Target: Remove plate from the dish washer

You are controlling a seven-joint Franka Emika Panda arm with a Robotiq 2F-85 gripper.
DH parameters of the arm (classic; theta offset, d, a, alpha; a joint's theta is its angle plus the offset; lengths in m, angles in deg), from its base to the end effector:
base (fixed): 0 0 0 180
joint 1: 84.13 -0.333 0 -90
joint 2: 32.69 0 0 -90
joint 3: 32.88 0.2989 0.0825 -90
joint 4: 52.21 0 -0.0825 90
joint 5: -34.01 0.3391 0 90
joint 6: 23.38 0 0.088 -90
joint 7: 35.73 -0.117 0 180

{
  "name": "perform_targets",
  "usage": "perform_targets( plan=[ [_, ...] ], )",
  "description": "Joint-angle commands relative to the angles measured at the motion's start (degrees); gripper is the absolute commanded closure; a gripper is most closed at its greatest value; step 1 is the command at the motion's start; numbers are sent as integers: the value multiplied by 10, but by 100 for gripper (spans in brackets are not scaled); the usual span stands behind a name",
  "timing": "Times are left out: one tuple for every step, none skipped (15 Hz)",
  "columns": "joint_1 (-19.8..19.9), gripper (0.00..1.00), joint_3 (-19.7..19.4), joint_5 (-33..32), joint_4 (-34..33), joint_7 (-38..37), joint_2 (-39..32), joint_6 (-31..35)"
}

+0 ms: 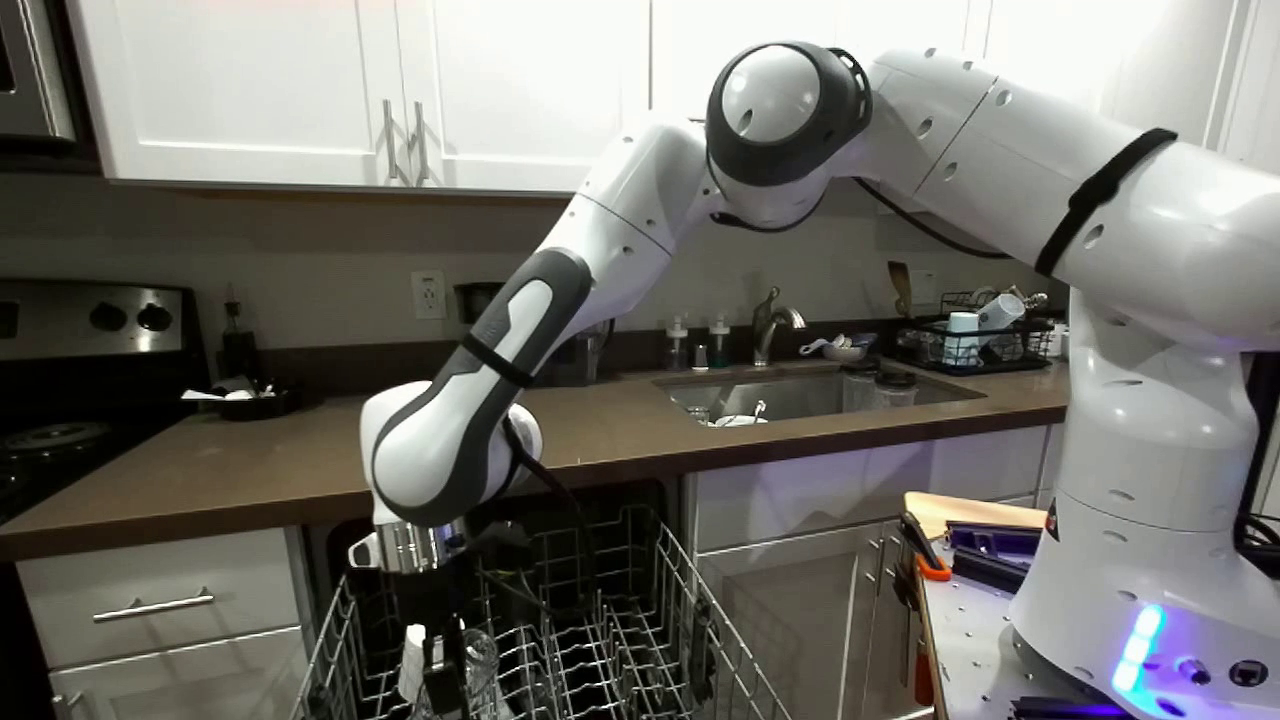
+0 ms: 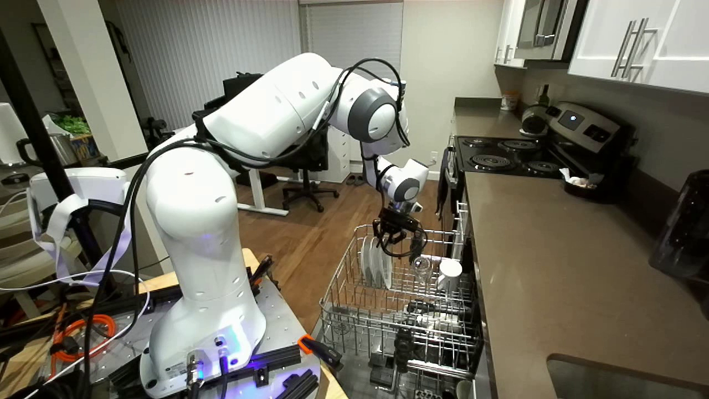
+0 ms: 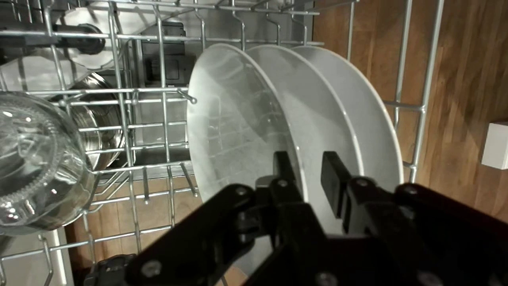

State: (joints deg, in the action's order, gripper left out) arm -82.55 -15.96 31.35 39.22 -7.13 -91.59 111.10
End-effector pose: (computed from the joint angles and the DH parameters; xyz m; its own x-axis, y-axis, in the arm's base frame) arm 0.5826 0.1483 0.0472 0.7524 0.6509 -0.1011 0.5971 -0.7388 -0.3124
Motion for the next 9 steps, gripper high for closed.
perform_targets(
  plan=[
    [-20, 69, -18, 4, -31, -14, -16, -16],
    [-21, 65, -19, 4, -37, -12, -22, -16],
    [-22, 63, -20, 4, -43, -11, -27, -15],
    [-25, 62, -22, 4, -47, -11, -31, -12],
    [-26, 60, -23, 3, -51, -11, -35, -8],
    [-29, 71, -24, 2, -56, -11, -39, -1],
    [-30, 79, -25, 1, -58, -11, -42, 2],
    [-31, 91, -24, 1, -61, -10, -44, 4],
    [-34, 94, -25, 0, -63, -13, -45, 5]
  ],
)
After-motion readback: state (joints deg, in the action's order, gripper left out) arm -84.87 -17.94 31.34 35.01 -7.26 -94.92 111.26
